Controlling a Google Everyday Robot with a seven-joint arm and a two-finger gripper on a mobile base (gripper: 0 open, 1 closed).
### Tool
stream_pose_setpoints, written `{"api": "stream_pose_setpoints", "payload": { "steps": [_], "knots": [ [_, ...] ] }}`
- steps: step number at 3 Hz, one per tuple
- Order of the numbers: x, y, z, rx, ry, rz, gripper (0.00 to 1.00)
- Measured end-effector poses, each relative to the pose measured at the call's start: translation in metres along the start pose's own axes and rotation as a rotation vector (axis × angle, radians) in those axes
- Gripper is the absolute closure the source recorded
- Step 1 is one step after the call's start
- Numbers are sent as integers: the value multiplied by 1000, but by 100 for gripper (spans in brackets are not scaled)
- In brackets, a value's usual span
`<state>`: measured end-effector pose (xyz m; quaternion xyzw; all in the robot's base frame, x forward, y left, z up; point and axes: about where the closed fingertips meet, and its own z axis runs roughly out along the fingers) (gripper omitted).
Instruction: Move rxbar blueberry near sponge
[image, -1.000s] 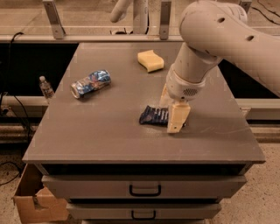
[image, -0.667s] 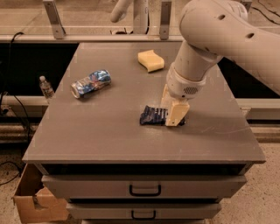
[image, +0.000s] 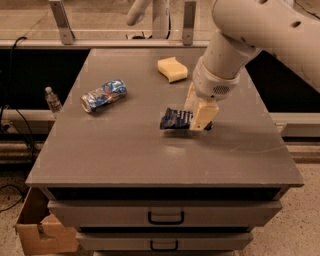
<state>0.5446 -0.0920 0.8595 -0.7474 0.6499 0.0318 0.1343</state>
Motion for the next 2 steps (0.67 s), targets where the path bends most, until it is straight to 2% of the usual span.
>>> {"api": "stream_pose_setpoints", "payload": {
  "steps": [1,2],
  "knots": [
    [4,-31,-37,104,-23,10,100],
    [4,-31,-37,104,-23,10,100]
  ]
}}
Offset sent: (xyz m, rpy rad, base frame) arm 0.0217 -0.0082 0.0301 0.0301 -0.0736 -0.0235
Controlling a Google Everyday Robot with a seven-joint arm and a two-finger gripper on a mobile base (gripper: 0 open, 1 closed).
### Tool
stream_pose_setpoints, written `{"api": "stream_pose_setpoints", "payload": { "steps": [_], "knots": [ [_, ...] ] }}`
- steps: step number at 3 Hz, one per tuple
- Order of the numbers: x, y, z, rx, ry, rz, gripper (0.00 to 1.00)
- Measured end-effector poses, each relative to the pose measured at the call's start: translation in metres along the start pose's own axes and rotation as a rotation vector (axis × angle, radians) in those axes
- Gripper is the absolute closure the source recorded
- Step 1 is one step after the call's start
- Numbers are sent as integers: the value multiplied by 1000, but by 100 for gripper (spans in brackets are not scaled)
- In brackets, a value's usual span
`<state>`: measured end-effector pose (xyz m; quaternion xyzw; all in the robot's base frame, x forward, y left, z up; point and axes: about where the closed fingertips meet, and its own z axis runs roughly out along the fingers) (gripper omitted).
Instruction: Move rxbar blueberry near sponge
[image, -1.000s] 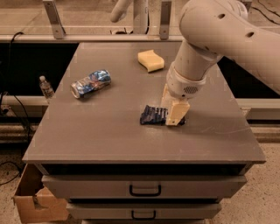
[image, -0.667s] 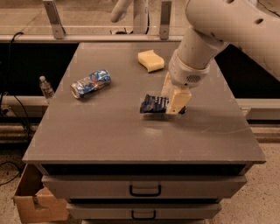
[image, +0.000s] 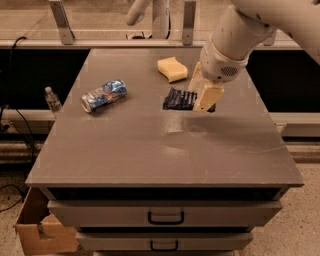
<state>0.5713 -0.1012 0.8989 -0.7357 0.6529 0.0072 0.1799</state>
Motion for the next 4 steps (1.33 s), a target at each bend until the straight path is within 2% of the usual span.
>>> {"api": "stream_pose_setpoints", "payload": {
  "steps": [1,3,4],
  "knots": [
    [9,-17,-1,7,-31,-17,100],
    [51,-82,29,-27,-122,-47,100],
    [64,-118,35,18,-155,-50,100]
  ]
}}
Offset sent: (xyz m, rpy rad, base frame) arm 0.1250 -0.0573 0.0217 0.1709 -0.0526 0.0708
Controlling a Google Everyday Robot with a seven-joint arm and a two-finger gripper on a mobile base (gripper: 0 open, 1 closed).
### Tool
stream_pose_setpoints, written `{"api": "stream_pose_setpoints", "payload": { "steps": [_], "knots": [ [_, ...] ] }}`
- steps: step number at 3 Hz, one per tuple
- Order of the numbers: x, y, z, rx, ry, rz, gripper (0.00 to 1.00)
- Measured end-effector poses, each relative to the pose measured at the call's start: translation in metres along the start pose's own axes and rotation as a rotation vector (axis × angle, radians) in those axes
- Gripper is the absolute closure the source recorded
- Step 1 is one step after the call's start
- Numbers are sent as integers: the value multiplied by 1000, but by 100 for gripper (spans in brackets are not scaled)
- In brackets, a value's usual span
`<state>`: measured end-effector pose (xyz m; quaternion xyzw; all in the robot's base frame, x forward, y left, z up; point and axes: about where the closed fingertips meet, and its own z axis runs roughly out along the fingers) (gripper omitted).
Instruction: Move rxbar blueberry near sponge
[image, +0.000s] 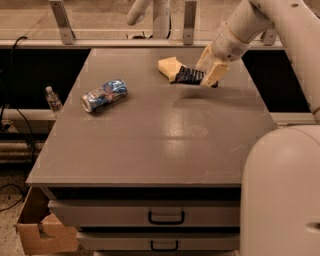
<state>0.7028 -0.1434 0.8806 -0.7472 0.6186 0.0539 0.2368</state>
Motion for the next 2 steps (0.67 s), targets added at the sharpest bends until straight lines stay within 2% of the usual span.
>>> {"api": "stream_pose_setpoints", "payload": {
  "steps": [1,2],
  "knots": [
    [4,-31,-5,65,-4,-21,100],
    [12,-50,-7,109,13,-12,82]
  ]
}}
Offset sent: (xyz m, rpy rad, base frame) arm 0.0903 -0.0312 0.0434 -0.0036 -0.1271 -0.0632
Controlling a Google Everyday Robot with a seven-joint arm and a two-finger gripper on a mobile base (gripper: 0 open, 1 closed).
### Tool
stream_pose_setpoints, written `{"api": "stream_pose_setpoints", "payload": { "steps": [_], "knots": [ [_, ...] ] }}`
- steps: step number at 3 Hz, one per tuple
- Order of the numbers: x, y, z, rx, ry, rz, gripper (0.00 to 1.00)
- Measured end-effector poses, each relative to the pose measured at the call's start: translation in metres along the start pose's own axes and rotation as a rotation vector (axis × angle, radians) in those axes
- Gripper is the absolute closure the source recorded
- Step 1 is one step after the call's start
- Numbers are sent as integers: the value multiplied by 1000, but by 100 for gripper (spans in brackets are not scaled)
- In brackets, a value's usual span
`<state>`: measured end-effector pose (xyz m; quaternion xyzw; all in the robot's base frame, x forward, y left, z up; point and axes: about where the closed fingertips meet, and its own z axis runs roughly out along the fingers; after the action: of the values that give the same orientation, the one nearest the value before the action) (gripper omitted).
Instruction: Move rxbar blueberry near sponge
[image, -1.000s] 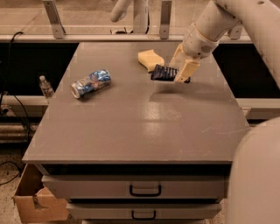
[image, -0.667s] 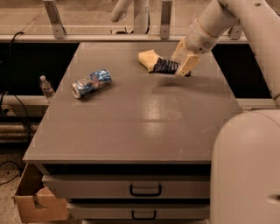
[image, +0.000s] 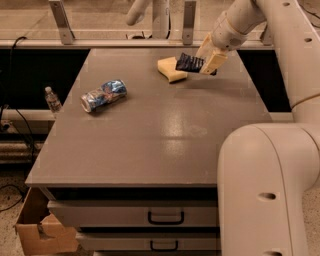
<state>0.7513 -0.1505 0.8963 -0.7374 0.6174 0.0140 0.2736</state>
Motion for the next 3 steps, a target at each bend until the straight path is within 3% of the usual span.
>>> {"api": "stream_pose_setpoints", "payload": {
  "steps": [3],
  "knots": [
    [-2,-10,11,25,-8,-2,12]
  ]
}}
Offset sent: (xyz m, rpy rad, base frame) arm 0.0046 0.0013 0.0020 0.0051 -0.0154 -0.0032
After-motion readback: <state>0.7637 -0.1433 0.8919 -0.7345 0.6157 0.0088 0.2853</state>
